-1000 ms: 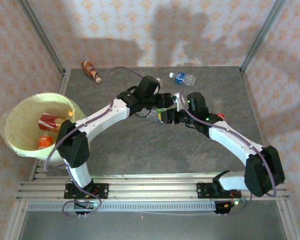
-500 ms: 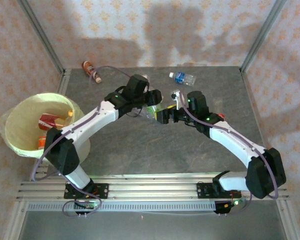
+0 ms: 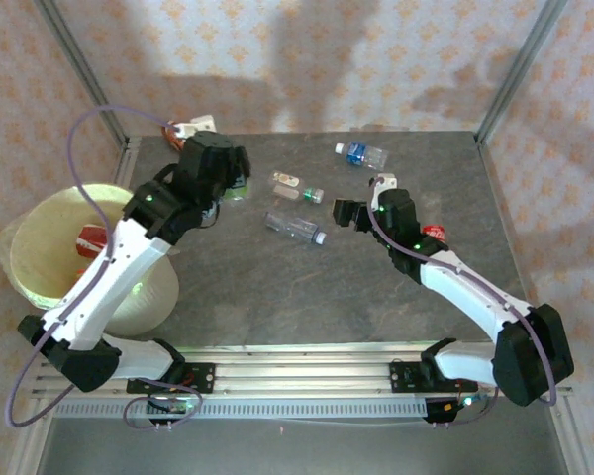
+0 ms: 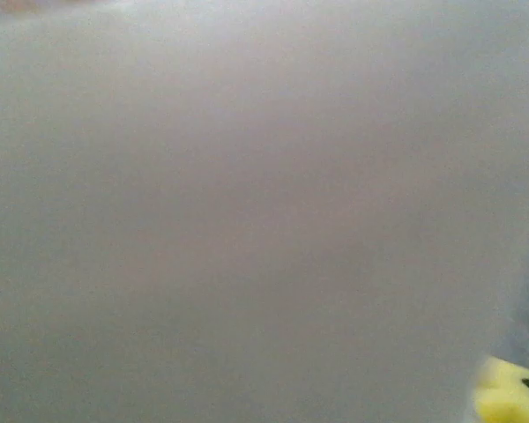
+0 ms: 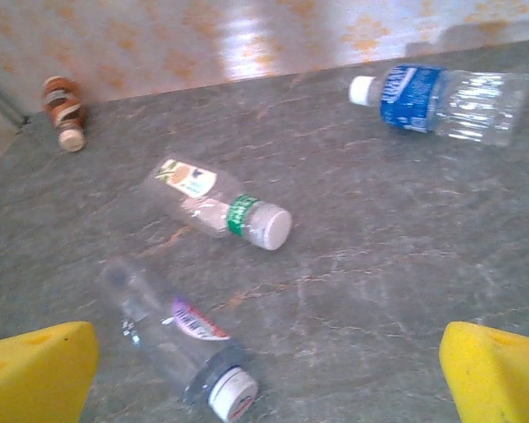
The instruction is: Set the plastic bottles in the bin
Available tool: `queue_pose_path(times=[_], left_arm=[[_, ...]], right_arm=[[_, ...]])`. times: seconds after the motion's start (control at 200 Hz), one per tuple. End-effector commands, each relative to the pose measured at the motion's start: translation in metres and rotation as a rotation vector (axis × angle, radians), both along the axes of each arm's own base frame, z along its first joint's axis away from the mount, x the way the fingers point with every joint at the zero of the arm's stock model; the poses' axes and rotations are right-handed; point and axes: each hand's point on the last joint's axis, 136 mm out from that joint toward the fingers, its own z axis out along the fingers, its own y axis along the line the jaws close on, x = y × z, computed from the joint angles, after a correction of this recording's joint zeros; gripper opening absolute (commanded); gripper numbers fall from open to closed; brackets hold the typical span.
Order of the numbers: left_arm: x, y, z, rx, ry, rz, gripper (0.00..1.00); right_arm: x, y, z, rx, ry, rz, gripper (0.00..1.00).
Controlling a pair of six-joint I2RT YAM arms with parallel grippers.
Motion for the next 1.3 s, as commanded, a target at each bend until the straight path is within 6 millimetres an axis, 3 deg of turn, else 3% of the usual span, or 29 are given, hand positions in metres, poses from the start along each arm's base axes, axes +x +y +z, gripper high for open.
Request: queue_pose_path(times=[0.0,0.21,0.315,0.43,0.646,0.946,1.296], left_arm=[[-0.031,0.064,0.034,0.239,-0.035,0.198,0.49],[-0.063,0.114,0.083,0.436,-0.105,0.374,0.48],[-0.082,0.145,0.107,0.601,-0.088,0.562,0.48],[-0.096,0.174,0.115,0.718,-0.021,0.719,0.48],[-0.120,0.221,0.097,0.722,0.060,0.868,0.48],[-0.161,0.288,0.034,0.608,0.249,1.015,0.47],[-0.187,0.323,-0.021,0.548,0.340,1.089,0.45]], right_arm=[[0.011,-0.015,0.007,-0.004,-0.008,-0.113,0.99],[0.016,-0.018,-0.003,-0.017,0.028,-0.150,1.00],[0.019,-0.019,-0.003,-0.029,0.039,-0.163,1.00],[0.018,-0.024,-0.007,-0.043,0.050,-0.187,1.00],[0.016,-0.025,-0.008,-0.060,0.055,-0.179,1.00],[0.018,-0.018,-0.005,-0.048,0.050,-0.150,1.00],[0.022,-0.006,-0.010,-0.033,0.080,-0.104,1.00]])
